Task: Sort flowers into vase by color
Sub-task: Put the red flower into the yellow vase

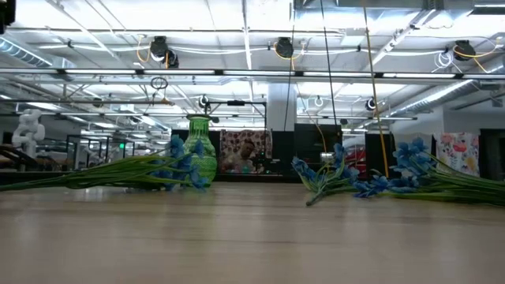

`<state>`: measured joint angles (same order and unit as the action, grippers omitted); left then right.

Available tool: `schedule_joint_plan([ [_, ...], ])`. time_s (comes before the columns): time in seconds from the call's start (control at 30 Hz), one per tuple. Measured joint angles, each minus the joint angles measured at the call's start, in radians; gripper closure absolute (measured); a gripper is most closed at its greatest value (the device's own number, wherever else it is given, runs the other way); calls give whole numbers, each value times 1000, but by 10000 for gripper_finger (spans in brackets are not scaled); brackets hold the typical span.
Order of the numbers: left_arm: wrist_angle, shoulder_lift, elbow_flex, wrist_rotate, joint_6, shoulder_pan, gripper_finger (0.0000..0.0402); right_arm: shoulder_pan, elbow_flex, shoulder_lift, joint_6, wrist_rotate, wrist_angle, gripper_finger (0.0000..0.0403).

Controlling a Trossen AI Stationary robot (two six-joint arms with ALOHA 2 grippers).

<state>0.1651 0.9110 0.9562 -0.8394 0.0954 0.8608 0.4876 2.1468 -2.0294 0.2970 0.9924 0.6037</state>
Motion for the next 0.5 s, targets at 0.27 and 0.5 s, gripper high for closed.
schedule_joint_plan([
  [0.27,-16,18,0,-104,-13,0,362,-61,-1,-84,-66,-52,-162,402],
  [0.5,90,20,0,-134,56,7,327,-74,-1,-96,-104,-131,-248,402],
])
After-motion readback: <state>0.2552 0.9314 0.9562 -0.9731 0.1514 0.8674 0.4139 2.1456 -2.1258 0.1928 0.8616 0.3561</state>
